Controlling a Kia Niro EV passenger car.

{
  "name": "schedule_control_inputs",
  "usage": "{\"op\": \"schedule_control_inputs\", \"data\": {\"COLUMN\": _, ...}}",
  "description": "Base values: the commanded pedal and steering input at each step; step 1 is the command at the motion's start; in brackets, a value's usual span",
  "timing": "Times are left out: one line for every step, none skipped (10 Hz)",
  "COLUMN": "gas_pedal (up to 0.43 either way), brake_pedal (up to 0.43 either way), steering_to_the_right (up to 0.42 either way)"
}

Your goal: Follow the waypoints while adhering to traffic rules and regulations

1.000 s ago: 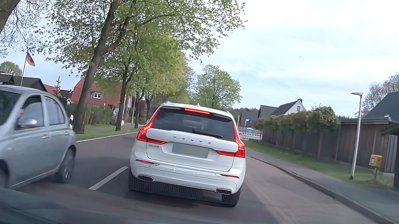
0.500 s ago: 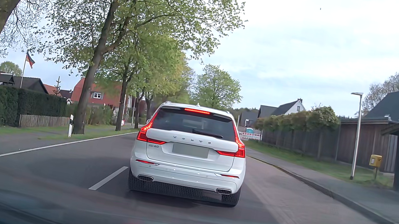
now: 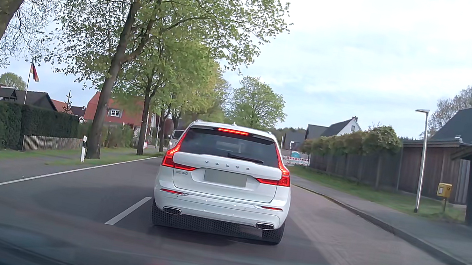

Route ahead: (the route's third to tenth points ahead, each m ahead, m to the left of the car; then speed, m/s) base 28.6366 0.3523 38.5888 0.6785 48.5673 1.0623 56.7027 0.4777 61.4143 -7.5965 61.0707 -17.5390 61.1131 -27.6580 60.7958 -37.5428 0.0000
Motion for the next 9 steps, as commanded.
{"op": "schedule_control_inputs", "data": {"gas_pedal": 0.000, "brake_pedal": 0.238, "steering_to_the_right": -0.001}}
{"op": "schedule_control_inputs", "data": {"gas_pedal": 0.000, "brake_pedal": 0.238, "steering_to_the_right": -0.001}}
{"op": "schedule_control_inputs", "data": {"gas_pedal": 0.000, "brake_pedal": 0.238, "steering_to_the_right": -0.001}}
{"op": "schedule_control_inputs", "data": {"gas_pedal": 0.000, "brake_pedal": 0.232, "steering_to_the_right": -0.001}}
{"op": "schedule_control_inputs", "data": {"gas_pedal": 0.000, "brake_pedal": 0.238, "steering_to_the_right": -0.001}}
{"op": "schedule_control_inputs", "data": {"gas_pedal": 0.000, "brake_pedal": 0.238, "steering_to_the_right": -0.001}}
{"op": "schedule_control_inputs", "data": {"gas_pedal": 0.000, "brake_pedal": 0.238, "steering_to_the_right": -0.001}}
{"op": "schedule_control_inputs", "data": {"gas_pedal": 0.000, "brake_pedal": 0.238, "steering_to_the_right": -0.001}}
{"op": "schedule_control_inputs", "data": {"gas_pedal": 0.000, "brake_pedal": 0.232, "steering_to_the_right": -0.001}}
